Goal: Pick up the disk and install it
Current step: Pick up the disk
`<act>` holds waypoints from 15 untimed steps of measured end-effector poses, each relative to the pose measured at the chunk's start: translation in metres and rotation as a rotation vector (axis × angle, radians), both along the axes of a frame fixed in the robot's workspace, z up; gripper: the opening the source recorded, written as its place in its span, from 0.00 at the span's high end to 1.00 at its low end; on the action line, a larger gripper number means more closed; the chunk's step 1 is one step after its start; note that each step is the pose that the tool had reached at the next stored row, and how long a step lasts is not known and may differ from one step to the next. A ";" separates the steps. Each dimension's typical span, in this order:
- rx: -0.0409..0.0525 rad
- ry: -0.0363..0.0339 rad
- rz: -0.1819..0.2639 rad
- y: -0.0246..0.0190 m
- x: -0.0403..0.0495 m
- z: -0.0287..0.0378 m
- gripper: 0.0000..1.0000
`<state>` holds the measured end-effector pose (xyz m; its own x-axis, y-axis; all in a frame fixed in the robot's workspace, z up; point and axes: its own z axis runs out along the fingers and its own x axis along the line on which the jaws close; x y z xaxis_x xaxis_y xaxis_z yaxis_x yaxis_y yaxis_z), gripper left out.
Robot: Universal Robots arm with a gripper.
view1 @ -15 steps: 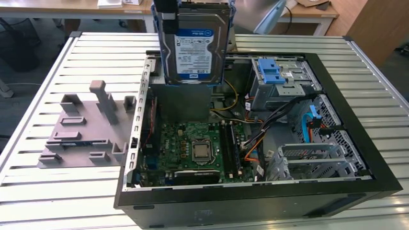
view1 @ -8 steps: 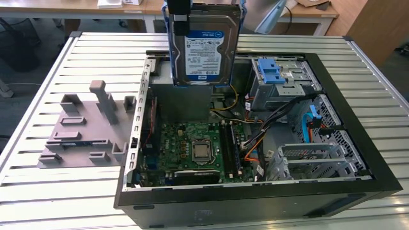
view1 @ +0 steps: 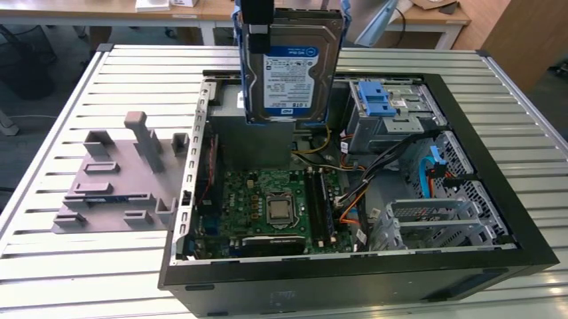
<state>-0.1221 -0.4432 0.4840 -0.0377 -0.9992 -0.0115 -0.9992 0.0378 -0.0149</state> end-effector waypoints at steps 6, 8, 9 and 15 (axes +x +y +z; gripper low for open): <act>0.0001 -0.0002 -0.005 -0.0001 0.0094 -0.0005 0.63; 0.0001 0.0000 -0.005 -0.0002 0.0127 -0.0005 0.63; 0.0001 0.0000 -0.005 -0.0003 0.0134 -0.0005 0.63; 0.0003 0.0000 -0.005 -0.0003 0.0137 -0.0005 0.63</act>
<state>-0.1084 -0.4435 0.4835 -0.0430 -0.9990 -0.0118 -0.9990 0.0432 -0.0149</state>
